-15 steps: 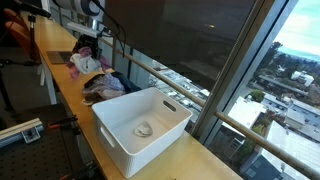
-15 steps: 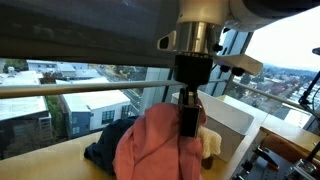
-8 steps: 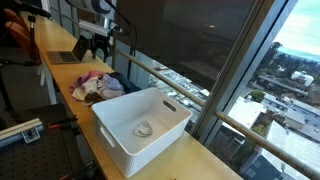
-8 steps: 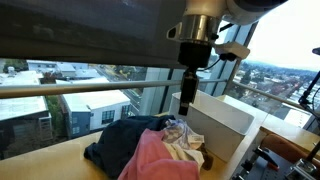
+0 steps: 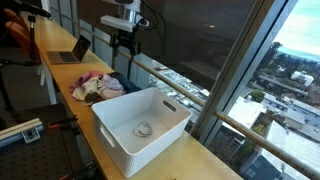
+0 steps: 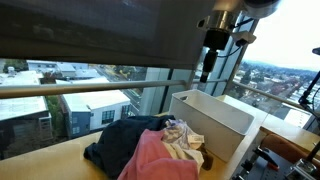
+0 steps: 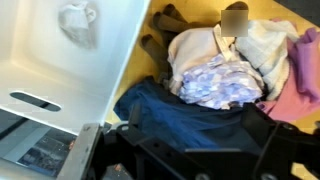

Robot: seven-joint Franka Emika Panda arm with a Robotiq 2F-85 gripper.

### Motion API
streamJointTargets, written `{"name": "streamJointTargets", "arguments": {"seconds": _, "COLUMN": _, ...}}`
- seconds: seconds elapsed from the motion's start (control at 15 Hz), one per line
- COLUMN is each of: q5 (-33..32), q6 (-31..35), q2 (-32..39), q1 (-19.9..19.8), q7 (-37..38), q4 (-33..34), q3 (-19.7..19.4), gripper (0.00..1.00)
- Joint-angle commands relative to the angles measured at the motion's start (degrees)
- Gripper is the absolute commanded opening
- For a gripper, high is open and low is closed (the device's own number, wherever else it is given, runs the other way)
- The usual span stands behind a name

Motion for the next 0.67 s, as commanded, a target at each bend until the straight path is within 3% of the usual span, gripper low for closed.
{"name": "streamJointTargets", "arguments": {"seconds": 0.0, "q5": 1.18, "q6": 3.19, "q2": -1.78, "q1": -3.55, "q7": -5.01, "q4": -3.08, "q3": -2.40, "gripper": 1.00}}
{"name": "streamJointTargets", "arguments": {"seconds": 0.6, "q5": 0.71, "q6": 16.87, "q2": 1.61, "q1": -10.34, "q7": -11.50, "q4": -2.12, "q3": -7.06, "gripper": 1.00}}
